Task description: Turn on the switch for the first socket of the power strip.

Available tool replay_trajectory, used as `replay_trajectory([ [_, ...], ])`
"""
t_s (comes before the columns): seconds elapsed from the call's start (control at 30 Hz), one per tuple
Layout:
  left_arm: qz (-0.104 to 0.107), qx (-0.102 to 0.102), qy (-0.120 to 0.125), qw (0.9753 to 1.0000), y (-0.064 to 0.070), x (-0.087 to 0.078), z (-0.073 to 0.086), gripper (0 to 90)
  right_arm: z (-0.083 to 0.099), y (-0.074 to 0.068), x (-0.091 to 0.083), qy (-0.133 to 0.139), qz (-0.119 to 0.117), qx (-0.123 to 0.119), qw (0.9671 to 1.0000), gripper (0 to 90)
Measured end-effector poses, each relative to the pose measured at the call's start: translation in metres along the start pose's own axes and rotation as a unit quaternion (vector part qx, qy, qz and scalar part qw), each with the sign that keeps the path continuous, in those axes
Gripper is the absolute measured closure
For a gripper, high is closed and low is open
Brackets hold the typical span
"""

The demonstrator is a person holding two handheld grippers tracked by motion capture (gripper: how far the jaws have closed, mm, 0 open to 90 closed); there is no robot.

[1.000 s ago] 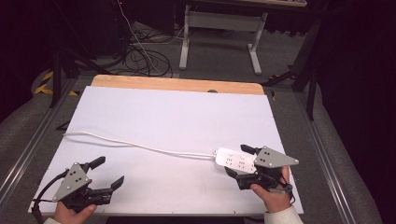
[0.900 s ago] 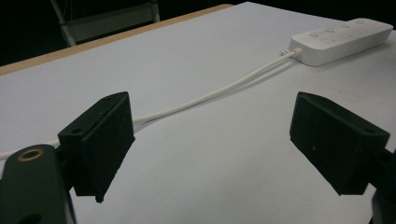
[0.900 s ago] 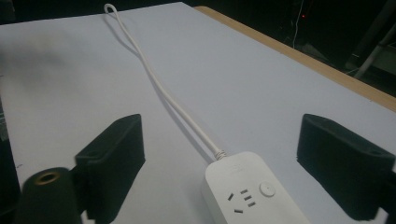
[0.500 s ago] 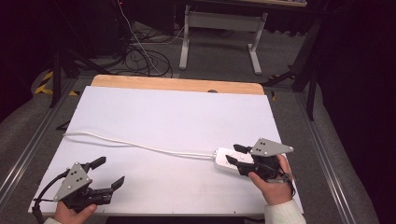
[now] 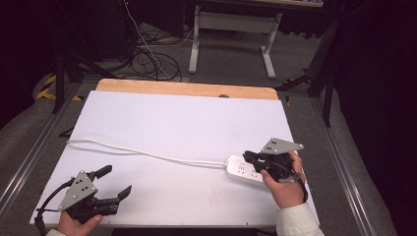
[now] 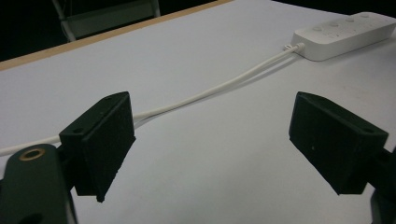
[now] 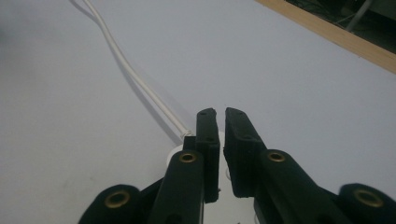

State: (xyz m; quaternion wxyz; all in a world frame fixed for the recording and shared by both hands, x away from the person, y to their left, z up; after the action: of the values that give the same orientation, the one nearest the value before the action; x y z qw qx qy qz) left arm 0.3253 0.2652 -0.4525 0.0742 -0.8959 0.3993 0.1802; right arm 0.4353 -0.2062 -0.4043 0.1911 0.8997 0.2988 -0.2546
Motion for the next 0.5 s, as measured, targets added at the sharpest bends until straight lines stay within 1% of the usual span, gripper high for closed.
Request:
replay_trajectory([
  [0.07,0.000,0.000,0.000,1.0000,0.000,0.000,0.000,14.9,0.000,0.001,0.006,-0.017,0.012,-0.012,0.9997,88.4],
  [0.1,0.000,0.000,0.001,1.0000,0.000,0.000,0.000,14.9,0.000,0.001,0.006,-0.017,0.012,-0.012,0.9997,88.4],
  [0.13,-0.001,0.001,0.000,1.0000,0.000,0.000,0.000,15.0,0.000,0.000,0.010,-0.032,0.022,-0.022,0.9990,90.0],
  [0.17,-0.001,0.000,0.000,1.0000,0.000,0.000,0.000,15.0,0.000,0.000,0.013,-0.038,0.022,-0.024,0.9987,90.0],
  [0.2,-0.001,0.000,0.000,1.0000,0.000,0.000,0.000,15.0,0.000,0.000,0.013,-0.038,0.022,-0.024,0.9987,90.0],
  [0.23,-0.001,0.000,-0.001,1.0000,0.000,0.000,0.000,15.0,0.000,-0.001,0.018,-0.051,0.025,-0.028,0.9980,90.0],
  [0.27,-0.001,0.002,-0.001,1.0000,0.000,0.000,0.000,15.0,0.000,-0.001,0.018,-0.051,0.025,-0.028,0.9980,90.0],
  [0.33,-0.002,-0.001,0.000,1.0000,0.000,0.000,0.000,15.0,0.001,-0.002,0.024,-0.066,0.026,-0.033,0.9969,90.0],
  [0.4,-0.001,0.001,0.000,1.0000,0.000,0.000,0.000,15.0,0.002,-0.003,0.031,-0.079,0.029,-0.035,0.9959,90.0],
  [0.5,-0.002,-0.001,-0.001,1.0000,0.000,0.000,0.000,15.0,0.003,-0.003,0.035,-0.082,0.027,-0.032,0.9958,90.0],
])
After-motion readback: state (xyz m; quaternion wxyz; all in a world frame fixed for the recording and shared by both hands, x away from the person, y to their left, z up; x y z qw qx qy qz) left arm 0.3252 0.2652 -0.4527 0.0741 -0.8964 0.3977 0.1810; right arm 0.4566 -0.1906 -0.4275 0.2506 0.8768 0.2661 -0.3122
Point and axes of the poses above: each handheld gripper's, and its own axes: x roughly forward along the jaws, z roughly out of its underside, y roughly to its right, the point moved 1 cm from there along x, roughly forward along the jaws, and after that the axes turned 10 degrees about z, right-handed, at the moved point
